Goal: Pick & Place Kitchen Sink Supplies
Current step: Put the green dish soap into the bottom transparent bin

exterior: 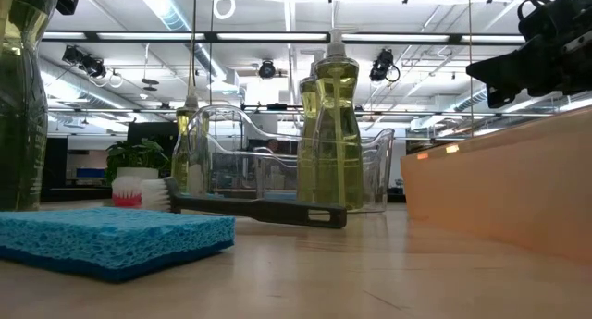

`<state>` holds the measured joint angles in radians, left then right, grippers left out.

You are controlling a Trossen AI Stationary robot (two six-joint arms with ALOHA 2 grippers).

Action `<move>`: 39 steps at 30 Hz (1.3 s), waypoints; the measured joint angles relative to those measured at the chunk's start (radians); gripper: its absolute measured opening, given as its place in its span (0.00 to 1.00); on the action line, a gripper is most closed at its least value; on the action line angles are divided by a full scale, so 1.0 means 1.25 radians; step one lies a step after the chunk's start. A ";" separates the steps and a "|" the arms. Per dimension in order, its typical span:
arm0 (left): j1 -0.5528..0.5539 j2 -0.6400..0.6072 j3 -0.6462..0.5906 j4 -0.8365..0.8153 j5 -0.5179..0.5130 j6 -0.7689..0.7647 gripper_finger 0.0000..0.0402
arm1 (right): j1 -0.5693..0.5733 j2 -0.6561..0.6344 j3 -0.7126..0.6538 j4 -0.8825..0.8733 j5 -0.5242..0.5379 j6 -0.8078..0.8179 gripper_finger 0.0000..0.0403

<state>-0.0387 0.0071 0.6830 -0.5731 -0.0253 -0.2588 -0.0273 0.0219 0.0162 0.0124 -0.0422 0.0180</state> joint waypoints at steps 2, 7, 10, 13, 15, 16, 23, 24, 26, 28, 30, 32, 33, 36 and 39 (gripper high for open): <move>0.000 0.000 0.000 0.000 0.000 0.000 0.09 | 0.000 0.000 0.000 0.000 0.000 0.000 0.02; 0.000 0.000 0.000 0.000 0.000 0.000 0.09 | 0.000 0.000 0.000 0.000 0.000 0.000 0.02; 0.000 0.000 0.000 0.000 0.000 0.000 0.09 | 0.000 0.000 0.000 0.000 0.000 0.000 0.02; 0.000 0.000 0.000 0.000 0.000 0.000 0.09 | 0.000 0.000 0.000 0.000 0.000 0.000 0.02; 0.000 0.000 0.000 0.000 0.000 0.000 0.09 | 0.000 0.000 0.000 0.000 0.000 0.000 0.02; 0.000 0.000 0.000 0.000 0.000 0.000 0.09 | 0.000 0.000 0.000 0.000 0.000 0.000 0.02; 0.000 0.000 0.000 0.000 -0.002 0.025 0.09 | 0.000 0.000 0.000 0.000 0.000 -0.001 0.02; 0.000 0.000 0.000 0.000 -0.002 0.025 0.09 | 0.000 0.000 0.000 0.000 0.000 -0.001 0.02; 0.000 0.000 0.000 0.000 -0.003 0.025 0.09 | 0.000 0.000 0.000 0.000 0.000 -0.001 0.02; 0.000 0.000 0.000 0.000 -0.003 0.022 0.09 | 0.000 0.000 0.000 0.000 0.000 -0.001 0.02; 0.000 0.000 0.000 0.000 -0.003 0.002 0.09 | 0.000 0.000 0.000 0.000 0.000 -0.001 0.02; 0.000 0.000 0.000 0.000 -0.003 -0.018 0.09 | 0.000 0.000 0.000 0.000 0.000 -0.001 0.02; 0.000 0.000 0.000 0.000 -0.003 -0.026 0.09 | 0.000 0.000 0.000 0.000 0.000 -0.001 0.02; 0.000 0.000 0.000 0.000 -0.003 -0.040 0.09 | 0.000 0.000 0.000 0.000 0.000 -0.001 0.02; 0.000 0.000 0.000 0.000 -0.003 -0.042 0.09 | 0.000 0.000 0.000 0.000 0.000 -0.001 0.02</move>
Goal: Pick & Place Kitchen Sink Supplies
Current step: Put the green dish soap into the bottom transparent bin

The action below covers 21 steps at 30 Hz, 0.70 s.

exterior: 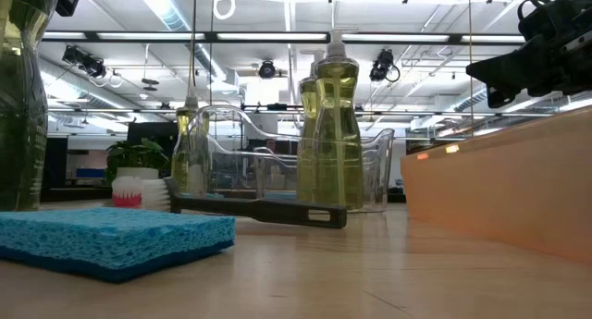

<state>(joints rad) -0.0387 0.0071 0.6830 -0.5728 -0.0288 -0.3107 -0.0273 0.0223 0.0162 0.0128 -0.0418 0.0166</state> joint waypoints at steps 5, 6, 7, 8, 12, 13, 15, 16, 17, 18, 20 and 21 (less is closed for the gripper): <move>0.000 0.000 0.000 0.000 0.000 0.005 0.09 | 0.000 0.000 0.000 0.000 0.000 0.000 0.02; 0.000 0.000 0.000 0.000 0.000 0.005 0.09 | 0.000 0.000 0.000 0.000 0.000 0.000 0.02; 0.000 0.000 0.000 0.000 0.000 0.006 0.09 | 0.000 0.000 0.000 0.000 0.000 0.000 0.02; 0.000 0.000 0.000 0.000 0.000 0.006 0.09 | 0.000 0.000 0.000 0.000 0.000 0.000 0.02; 0.000 0.000 0.000 -0.001 0.000 0.006 0.09 | 0.000 0.000 0.000 0.000 0.000 0.000 0.02; 0.000 0.000 0.000 -0.001 0.000 0.006 0.09 | 0.000 0.000 0.000 0.000 0.000 0.000 0.02; 0.000 0.000 -0.002 -0.002 0.000 0.007 0.09 | 0.000 0.000 0.000 0.000 0.000 0.000 0.02; 0.000 0.000 -0.002 -0.004 0.000 0.009 0.09 | 0.000 0.000 0.000 0.000 0.000 0.000 0.02; 0.000 0.000 -0.002 -0.003 -0.001 0.017 0.09 | 0.000 0.000 0.000 0.000 0.000 0.000 0.02; 0.000 0.000 -0.002 -0.002 -0.002 0.027 0.09 | 0.000 0.000 0.000 0.000 0.000 0.000 0.02; 0.000 0.000 -0.002 -0.003 -0.003 0.045 0.09 | 0.000 0.000 0.000 0.000 0.000 0.000 0.02; 0.000 0.000 -0.002 -0.003 -0.003 0.048 0.09 | 0.000 0.000 0.000 0.000 0.000 0.000 0.02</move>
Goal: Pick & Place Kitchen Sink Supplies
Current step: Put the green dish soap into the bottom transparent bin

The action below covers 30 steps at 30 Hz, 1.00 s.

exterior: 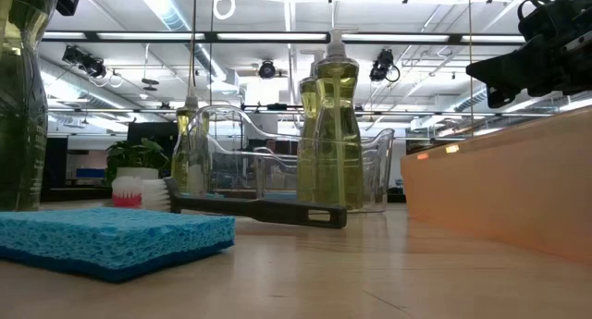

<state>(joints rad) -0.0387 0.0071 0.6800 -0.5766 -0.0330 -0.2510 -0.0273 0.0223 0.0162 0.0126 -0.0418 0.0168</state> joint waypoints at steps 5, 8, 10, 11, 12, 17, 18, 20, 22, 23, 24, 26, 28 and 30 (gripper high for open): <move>0.000 0.000 0.000 0.000 -0.017 0.001 0.09 | 0.000 0.000 0.000 0.000 0.000 0.000 0.02; 0.000 0.000 0.000 0.000 -0.037 0.008 0.09 | 0.000 0.000 0.000 0.000 0.000 0.000 0.02; 0.000 0.000 0.000 0.000 -0.047 0.010 0.09 | 0.000 0.000 0.000 0.000 0.000 0.000 0.02; 0.000 0.000 0.000 0.000 -0.049 0.011 0.09 | 0.000 0.000 0.000 0.000 0.000 0.000 0.02; 0.000 0.000 0.000 0.000 -0.049 0.011 0.10 | 0.000 0.000 0.000 0.000 0.000 0.000 0.02; 0.000 0.004 0.000 0.000 -0.057 0.043 0.21 | 0.000 0.000 0.000 0.000 0.000 0.000 0.02; 0.000 0.009 0.000 0.001 -0.060 0.047 0.25 | 0.000 0.000 0.000 0.000 0.000 0.000 0.02; 0.000 0.017 -0.001 0.001 -0.060 0.049 0.32 | 0.000 0.000 0.000 0.000 0.000 0.000 0.02; 0.000 0.027 -0.001 0.003 -0.055 0.050 0.40 | 0.000 0.000 0.000 0.000 0.000 0.000 0.02; 0.000 0.033 -0.001 0.001 -0.051 0.051 0.44 | 0.000 0.000 0.000 0.000 0.000 0.000 0.02; 0.000 0.039 -0.001 0.001 -0.049 0.051 0.47 | 0.000 0.000 0.000 0.000 0.000 0.000 0.02; 0.000 0.050 -0.001 0.004 -0.048 0.052 0.53 | 0.000 0.000 0.000 0.000 0.000 0.000 0.02; 0.000 0.060 -0.001 0.008 -0.048 0.052 0.57 | 0.000 0.000 0.000 0.000 0.000 0.000 0.02; 0.000 0.072 -0.001 0.016 -0.048 0.051 0.59 | 0.000 0.000 0.000 0.000 0.000 0.000 0.02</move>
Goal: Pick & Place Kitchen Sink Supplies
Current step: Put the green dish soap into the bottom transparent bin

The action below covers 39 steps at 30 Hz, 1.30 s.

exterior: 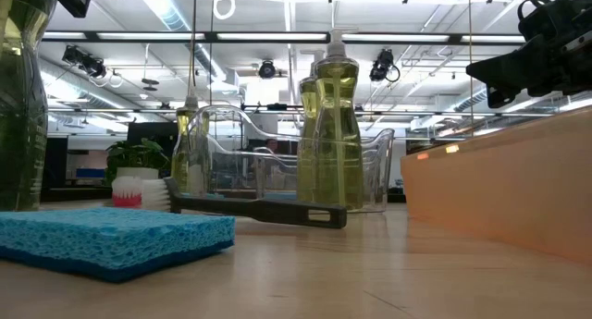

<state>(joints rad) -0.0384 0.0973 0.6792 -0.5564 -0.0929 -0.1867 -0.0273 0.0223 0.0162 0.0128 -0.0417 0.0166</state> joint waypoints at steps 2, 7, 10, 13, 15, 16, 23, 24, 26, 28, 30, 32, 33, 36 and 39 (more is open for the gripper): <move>0.000 0.012 0.000 0.001 0.000 0.000 0.60 | 0.000 0.000 0.000 0.000 0.000 0.000 0.02; 0.000 0.032 0.000 0.009 0.000 0.000 0.59 | 0.000 0.000 0.000 0.000 0.000 0.000 0.02; 0.000 0.034 0.000 0.007 0.000 0.000 0.59 | 0.000 0.000 0.000 0.000 0.000 0.000 0.02; 0.000 0.039 0.000 0.001 0.001 -0.004 0.59 | 0.000 0.000 0.000 0.000 0.000 0.000 0.02; 0.000 0.048 0.000 -0.002 0.018 -0.004 0.59 | 0.000 0.000 0.000 0.000 0.000 0.000 0.02; 0.000 0.053 0.000 -0.002 0.028 -0.004 0.59 | 0.000 0.000 0.000 0.000 0.000 0.000 0.02; 0.000 0.085 0.000 -0.001 0.089 -0.004 0.59 | 0.000 0.000 0.000 0.000 0.000 0.000 0.02; 0.000 0.089 0.000 0.001 0.098 -0.003 0.59 | 0.000 0.000 0.000 0.000 0.000 0.000 0.02; 0.000 0.090 0.000 0.003 0.105 0.007 0.59 | 0.000 0.000 0.000 0.000 0.000 0.000 0.02; 0.000 0.090 0.000 0.005 0.098 0.020 0.59 | 0.000 0.000 0.000 0.000 0.000 0.000 0.02; 0.000 0.090 0.000 0.004 0.066 0.029 0.59 | 0.000 0.000 0.000 0.000 0.000 0.000 0.02; 0.000 0.090 0.000 0.004 0.018 0.030 0.59 | 0.000 0.000 0.000 0.000 0.000 0.000 0.02; 0.000 0.090 0.000 0.004 -0.007 0.031 0.59 | 0.000 0.000 0.000 0.000 0.000 0.000 0.02; 0.002 0.090 0.000 0.004 -0.072 0.041 0.59 | 0.000 0.000 0.000 0.000 0.000 0.000 0.02; 0.002 0.090 0.000 0.004 -0.116 0.043 0.59 | 0.000 0.000 0.000 0.000 0.000 0.000 0.02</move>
<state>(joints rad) -0.0357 0.2096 0.6792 -0.5514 -0.2378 -0.1333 -0.0273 0.0221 0.0162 0.0126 -0.0416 0.0168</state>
